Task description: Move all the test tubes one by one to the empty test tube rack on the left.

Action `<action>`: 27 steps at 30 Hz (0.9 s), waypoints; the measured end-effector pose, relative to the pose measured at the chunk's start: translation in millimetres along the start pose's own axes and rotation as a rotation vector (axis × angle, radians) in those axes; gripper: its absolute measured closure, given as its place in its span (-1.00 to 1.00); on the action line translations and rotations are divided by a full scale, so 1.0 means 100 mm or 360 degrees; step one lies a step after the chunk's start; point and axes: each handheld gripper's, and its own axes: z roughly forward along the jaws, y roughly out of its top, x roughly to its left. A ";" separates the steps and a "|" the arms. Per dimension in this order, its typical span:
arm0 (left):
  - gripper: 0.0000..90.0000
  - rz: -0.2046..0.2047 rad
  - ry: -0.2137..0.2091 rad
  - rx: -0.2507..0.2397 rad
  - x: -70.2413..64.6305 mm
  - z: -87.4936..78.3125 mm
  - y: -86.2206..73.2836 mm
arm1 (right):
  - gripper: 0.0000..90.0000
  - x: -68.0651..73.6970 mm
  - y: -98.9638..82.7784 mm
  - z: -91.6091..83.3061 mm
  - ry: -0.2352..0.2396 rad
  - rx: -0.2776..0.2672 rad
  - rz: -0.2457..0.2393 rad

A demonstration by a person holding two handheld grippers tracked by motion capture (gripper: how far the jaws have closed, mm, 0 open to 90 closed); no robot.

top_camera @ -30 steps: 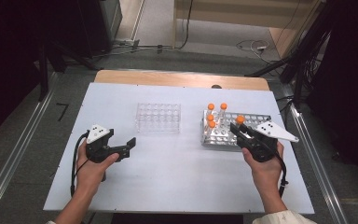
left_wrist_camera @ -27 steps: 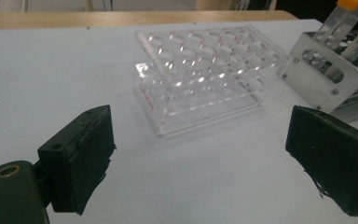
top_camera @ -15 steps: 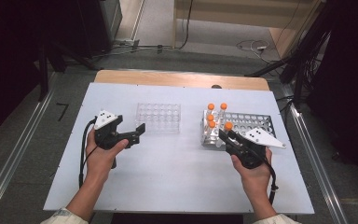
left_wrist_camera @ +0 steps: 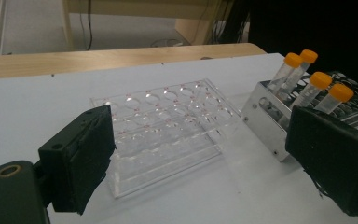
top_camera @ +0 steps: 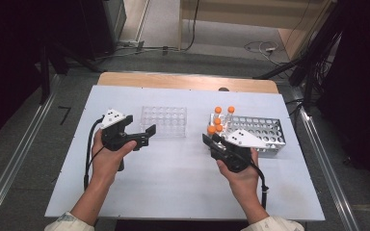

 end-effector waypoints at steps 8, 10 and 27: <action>-0.79 0.0025 -0.0026 0.0015 -0.06 0.01 -0.02 | 0.58 0.12 -0.02 0.25 0.0065 0.0026 -0.0001; -0.79 0.0033 -0.0033 0.0022 -0.06 0.02 -0.02 | 0.58 0.13 -0.03 0.30 0.0071 0.0039 -0.0006; -0.73 0.0109 -0.0150 0.0011 -0.25 0.11 -0.11 | 0.58 0.32 -0.15 0.79 0.0141 0.0134 -0.0070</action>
